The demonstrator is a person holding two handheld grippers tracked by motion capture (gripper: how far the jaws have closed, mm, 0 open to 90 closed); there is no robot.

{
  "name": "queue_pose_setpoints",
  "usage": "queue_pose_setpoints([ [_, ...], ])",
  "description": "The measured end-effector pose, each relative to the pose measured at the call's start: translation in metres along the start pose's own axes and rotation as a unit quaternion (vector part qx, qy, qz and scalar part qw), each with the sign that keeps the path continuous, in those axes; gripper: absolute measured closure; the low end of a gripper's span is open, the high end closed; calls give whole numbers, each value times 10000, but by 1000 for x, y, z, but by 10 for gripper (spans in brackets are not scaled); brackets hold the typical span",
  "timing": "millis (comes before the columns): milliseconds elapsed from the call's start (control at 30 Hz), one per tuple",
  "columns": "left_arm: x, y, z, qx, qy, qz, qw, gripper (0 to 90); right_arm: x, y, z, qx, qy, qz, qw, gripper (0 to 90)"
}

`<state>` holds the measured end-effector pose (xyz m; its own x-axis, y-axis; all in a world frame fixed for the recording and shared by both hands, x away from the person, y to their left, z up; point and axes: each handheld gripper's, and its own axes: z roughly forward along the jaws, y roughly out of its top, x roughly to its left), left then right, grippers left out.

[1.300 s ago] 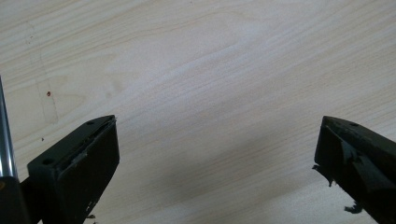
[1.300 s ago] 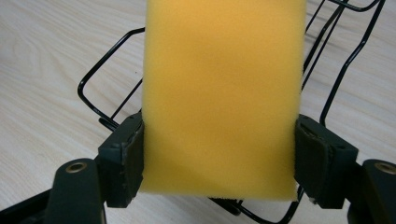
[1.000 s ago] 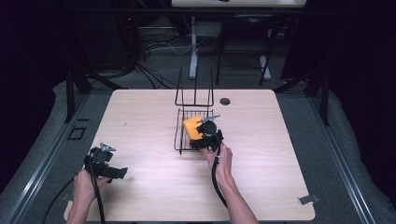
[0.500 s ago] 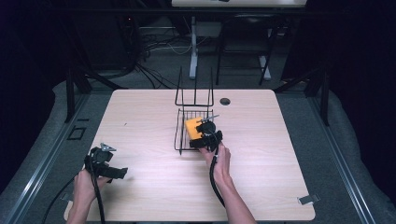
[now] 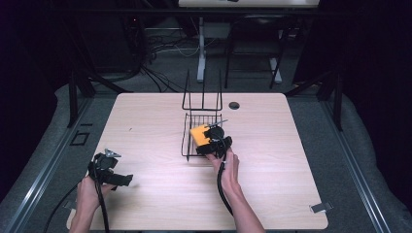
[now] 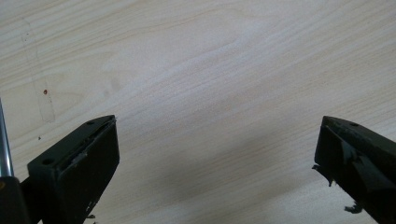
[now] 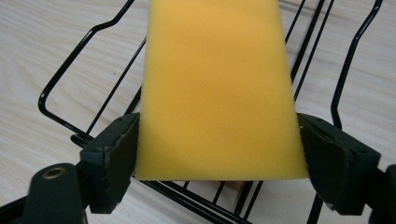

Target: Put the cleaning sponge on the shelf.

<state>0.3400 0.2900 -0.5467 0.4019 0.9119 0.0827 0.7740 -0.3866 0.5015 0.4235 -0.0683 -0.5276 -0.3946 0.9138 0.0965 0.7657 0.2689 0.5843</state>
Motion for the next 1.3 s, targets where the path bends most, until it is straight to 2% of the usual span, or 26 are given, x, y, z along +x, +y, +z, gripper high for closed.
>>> queue_pose_setpoints([
  [100, 0, 0, 0, 3, -14, -8, 10000, 0, 0, 0, -1, -8, 31, -19, 10000, 165],
  [267, 2, -2, -1, -11, 1, -37, 10000, 0, 0, 1, -7, -173, 30, -4, 9998, 145],
  [367, 2, -2, -2, -35, 11, -42, 10000, 0, 0, 0, -13, -201, 67, -96, 9997, 134],
  [700, 2, -3, -2, -56, 7, -61, 10000, 0, -4, -7, -34, -354, 165, -261, 9989, 23],
  [833, 1, -2, -1, -29, -16, -23, 10000, 0, -8, -11, -43, -302, 208, -316, 9988, 0],
  [1067, 1, -2, -2, -44, -16, -27, 10000, 0, -17, -17, -58, -168, 97, -482, 9986, 0],
  [1300, 1, -2, -2, -37, -19, -25, 10000, 0, -24, -24, -75, -189, 77, -632, 9978, 0],
])
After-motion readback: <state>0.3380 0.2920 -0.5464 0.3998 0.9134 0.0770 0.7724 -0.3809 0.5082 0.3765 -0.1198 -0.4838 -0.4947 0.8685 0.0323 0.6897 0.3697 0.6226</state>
